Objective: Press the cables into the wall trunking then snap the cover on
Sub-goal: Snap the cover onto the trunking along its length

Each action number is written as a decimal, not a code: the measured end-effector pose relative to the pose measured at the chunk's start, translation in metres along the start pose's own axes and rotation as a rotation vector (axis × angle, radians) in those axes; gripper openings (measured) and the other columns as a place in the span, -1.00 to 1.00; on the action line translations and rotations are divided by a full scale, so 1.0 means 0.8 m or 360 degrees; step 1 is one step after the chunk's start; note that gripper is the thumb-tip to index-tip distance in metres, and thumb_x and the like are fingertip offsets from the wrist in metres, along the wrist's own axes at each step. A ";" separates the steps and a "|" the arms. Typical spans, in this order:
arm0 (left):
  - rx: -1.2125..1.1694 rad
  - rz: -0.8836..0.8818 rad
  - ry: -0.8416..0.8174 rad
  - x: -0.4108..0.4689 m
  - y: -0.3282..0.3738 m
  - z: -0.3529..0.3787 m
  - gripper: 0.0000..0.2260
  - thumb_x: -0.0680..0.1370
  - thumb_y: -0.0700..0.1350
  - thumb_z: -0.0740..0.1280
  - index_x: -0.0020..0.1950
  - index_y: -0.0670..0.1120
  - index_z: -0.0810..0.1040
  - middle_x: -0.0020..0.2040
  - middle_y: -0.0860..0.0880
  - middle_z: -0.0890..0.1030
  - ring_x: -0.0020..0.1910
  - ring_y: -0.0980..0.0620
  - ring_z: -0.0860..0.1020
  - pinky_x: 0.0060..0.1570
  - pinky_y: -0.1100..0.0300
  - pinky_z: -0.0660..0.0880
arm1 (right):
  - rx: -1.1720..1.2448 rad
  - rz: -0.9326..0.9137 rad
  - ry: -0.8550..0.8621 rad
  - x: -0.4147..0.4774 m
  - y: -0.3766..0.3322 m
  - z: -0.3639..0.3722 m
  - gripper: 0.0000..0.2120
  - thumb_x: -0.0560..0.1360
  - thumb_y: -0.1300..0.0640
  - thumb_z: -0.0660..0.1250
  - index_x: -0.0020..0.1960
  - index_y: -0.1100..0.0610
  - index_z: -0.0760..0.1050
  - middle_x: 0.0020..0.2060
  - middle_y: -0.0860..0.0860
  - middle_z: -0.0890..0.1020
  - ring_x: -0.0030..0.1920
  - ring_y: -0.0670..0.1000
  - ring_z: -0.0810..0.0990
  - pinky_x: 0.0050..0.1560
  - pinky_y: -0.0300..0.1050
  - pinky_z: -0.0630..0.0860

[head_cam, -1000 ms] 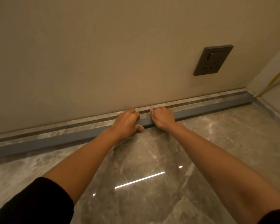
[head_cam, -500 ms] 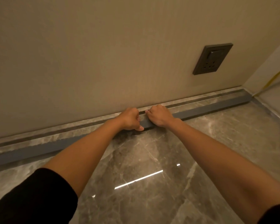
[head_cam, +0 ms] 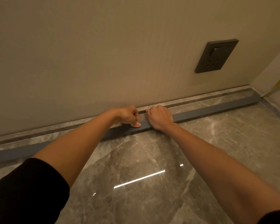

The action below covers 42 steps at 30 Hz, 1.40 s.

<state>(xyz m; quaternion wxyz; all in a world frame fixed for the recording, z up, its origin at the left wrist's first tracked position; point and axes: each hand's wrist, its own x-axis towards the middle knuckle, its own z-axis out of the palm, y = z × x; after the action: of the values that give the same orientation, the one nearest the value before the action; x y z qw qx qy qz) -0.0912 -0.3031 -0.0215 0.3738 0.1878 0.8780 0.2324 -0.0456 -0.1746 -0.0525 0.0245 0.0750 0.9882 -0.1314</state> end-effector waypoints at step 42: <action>0.0387 0.0134 0.0398 -0.074 -0.122 0.000 -0.72 0.50 -0.01 0.37 0.08 -0.18 0.51 -0.02 -0.10 0.53 -0.09 -0.02 0.47 -0.14 0.17 0.34 | 0.0017 -0.0115 -0.0158 -0.022 -0.121 0.018 -0.58 0.65 0.09 -0.03 0.16 0.33 0.51 0.16 0.29 0.57 0.20 0.28 0.50 0.17 0.07 0.43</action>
<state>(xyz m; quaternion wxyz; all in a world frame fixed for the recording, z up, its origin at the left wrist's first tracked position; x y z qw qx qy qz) -0.0681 -0.4132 -0.0410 0.2260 0.2379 0.9307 0.1614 -0.0424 -0.2734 -0.0405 0.0684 0.0328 0.9871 -0.1409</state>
